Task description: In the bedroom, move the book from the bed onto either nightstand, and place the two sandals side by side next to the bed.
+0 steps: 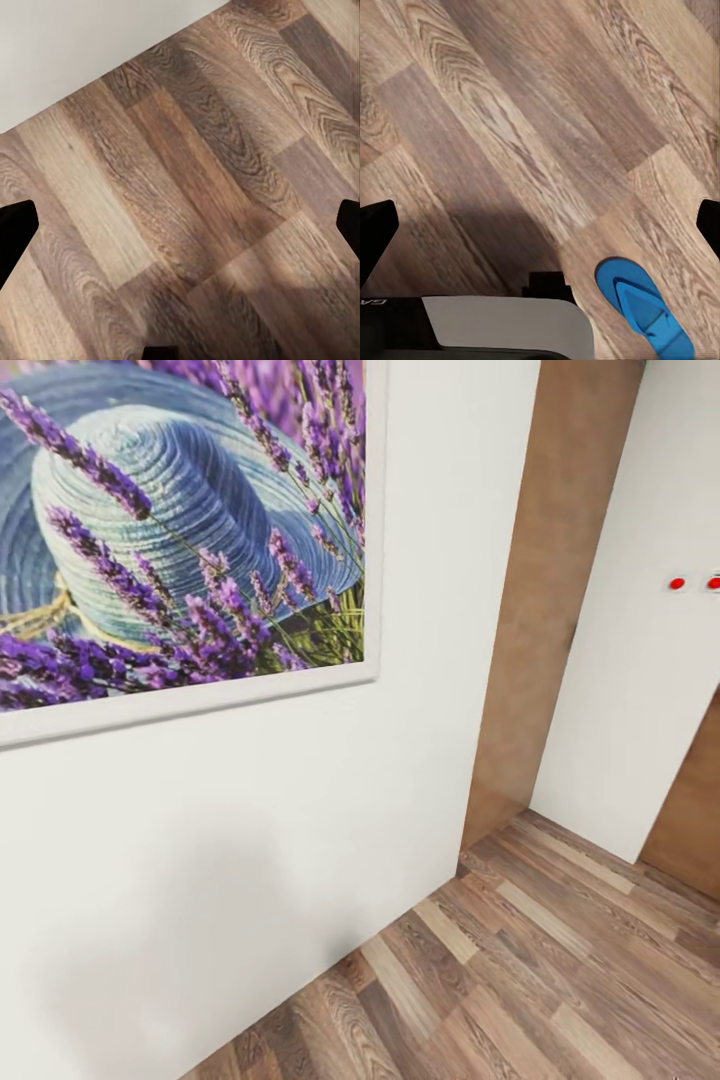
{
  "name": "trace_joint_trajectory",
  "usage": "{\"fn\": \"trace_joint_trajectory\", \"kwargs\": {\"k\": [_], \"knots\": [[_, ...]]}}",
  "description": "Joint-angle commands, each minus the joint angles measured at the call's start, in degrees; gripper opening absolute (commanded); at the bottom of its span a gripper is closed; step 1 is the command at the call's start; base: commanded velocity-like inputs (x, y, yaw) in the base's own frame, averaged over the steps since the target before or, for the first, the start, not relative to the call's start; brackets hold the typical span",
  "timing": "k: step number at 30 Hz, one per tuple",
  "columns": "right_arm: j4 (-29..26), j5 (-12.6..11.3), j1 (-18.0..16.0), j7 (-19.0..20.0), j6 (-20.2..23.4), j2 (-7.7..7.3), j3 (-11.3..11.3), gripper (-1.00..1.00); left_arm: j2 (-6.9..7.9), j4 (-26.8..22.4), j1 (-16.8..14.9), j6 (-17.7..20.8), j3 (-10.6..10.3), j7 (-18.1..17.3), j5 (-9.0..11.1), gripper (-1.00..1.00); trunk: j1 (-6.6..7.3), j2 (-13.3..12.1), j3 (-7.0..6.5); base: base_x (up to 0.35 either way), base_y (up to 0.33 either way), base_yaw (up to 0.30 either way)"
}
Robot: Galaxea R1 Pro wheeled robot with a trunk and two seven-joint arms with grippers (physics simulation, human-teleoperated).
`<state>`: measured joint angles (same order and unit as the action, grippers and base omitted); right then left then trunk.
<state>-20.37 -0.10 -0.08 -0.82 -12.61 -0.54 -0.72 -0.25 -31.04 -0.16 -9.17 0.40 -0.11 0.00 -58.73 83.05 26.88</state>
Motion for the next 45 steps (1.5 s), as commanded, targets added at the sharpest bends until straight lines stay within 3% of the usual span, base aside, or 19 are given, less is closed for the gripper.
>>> {"fn": "trace_joint_trajectory", "kwargs": {"k": [1,24,45], "knots": [[-0.02,-0.02,-0.01,-0.05,-0.13,0.01,-0.07,1.0,-0.01,0.01,-0.02,-0.18,0.04,-0.01,0.0,1.0,0.0,0.03,0.05,0.0,0.0,-0.219],[-0.1,0.01,-0.01,-0.05,-0.13,0.01,-0.07,1.0,-0.01,0.01,-0.02,-0.15,0.04,0.0,0.0,1.0,0.0,0.03,0.05,0.0,0.003,-0.219],[-0.1,0.02,-0.01,-0.04,-0.13,0.01,-0.07,1.0,-0.01,0.01,-0.02,-0.21,0.04,0.02,0.0,1.0,0.0,0.03,0.05,0.0,0.095,-0.219]]}}
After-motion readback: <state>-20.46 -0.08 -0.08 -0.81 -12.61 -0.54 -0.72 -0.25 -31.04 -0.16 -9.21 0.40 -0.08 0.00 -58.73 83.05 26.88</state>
